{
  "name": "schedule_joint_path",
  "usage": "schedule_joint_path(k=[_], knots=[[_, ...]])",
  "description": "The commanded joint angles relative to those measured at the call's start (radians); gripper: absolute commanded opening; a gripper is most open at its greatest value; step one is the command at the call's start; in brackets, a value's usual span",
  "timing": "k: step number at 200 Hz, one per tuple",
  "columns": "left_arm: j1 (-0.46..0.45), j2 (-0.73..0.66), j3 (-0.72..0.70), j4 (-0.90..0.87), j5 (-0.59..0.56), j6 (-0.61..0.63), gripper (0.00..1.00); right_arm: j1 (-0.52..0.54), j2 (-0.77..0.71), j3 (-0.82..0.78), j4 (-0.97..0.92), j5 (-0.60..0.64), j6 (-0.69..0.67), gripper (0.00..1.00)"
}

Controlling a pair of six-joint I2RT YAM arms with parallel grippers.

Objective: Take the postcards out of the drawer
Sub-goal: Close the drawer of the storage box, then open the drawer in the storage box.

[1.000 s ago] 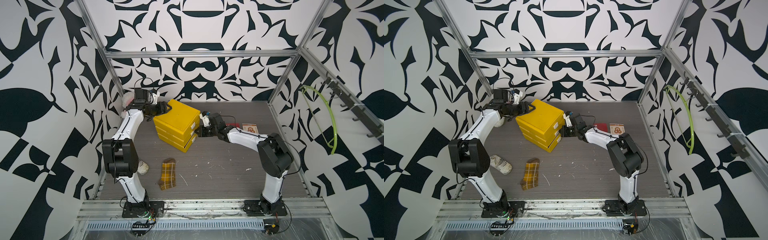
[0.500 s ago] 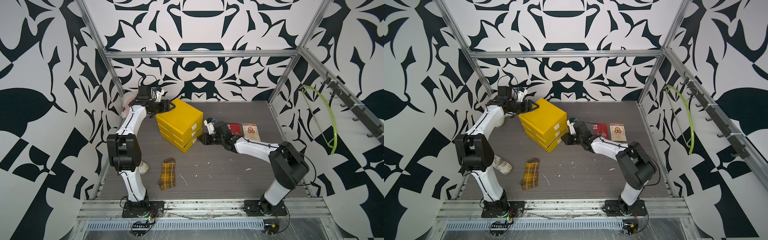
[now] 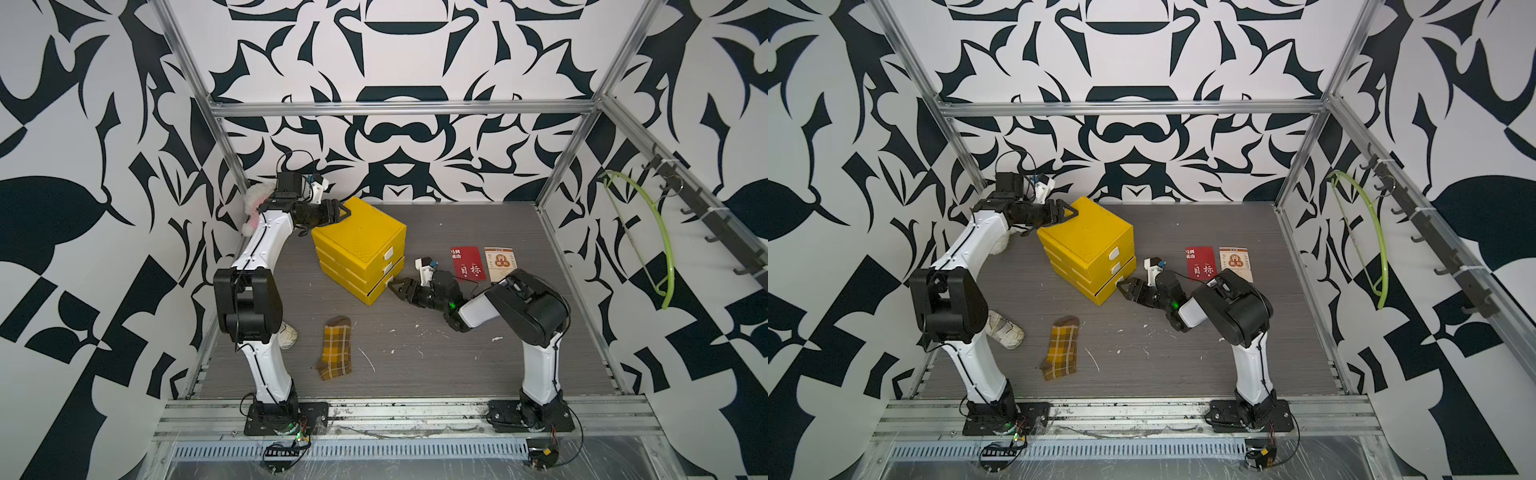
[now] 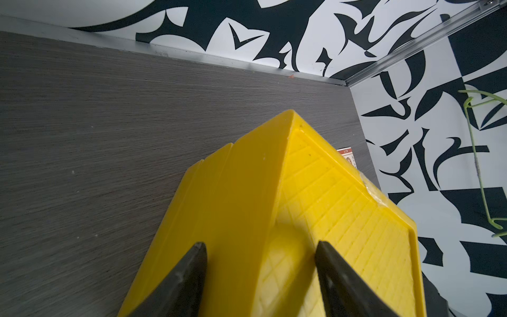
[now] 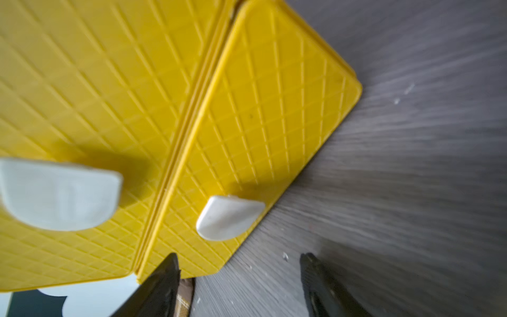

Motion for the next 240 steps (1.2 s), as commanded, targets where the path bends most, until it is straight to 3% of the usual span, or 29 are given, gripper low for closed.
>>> schedule_joint_path(k=[1,32,155,204,240], knots=[[-0.011,0.024,-0.017,-0.083,-0.018,0.021,0.68,0.007,0.016,-0.008,0.245,0.030,0.072,0.64],[-0.011,0.026,-0.019,-0.083,-0.019,0.021,0.68,0.009,0.091,-0.001,0.343,0.040,0.130,0.63],[-0.010,0.015,-0.026,-0.083,-0.022,0.024,0.68,0.036,0.182,0.107,0.344,0.054,0.175,0.58],[-0.011,0.014,-0.026,-0.086,-0.022,0.026,0.68,0.052,0.176,0.076,0.344,0.062,0.191,0.58],[-0.011,0.012,-0.025,-0.088,-0.022,0.026,0.68,0.053,0.199,0.106,0.345,0.062,0.205,0.50]])
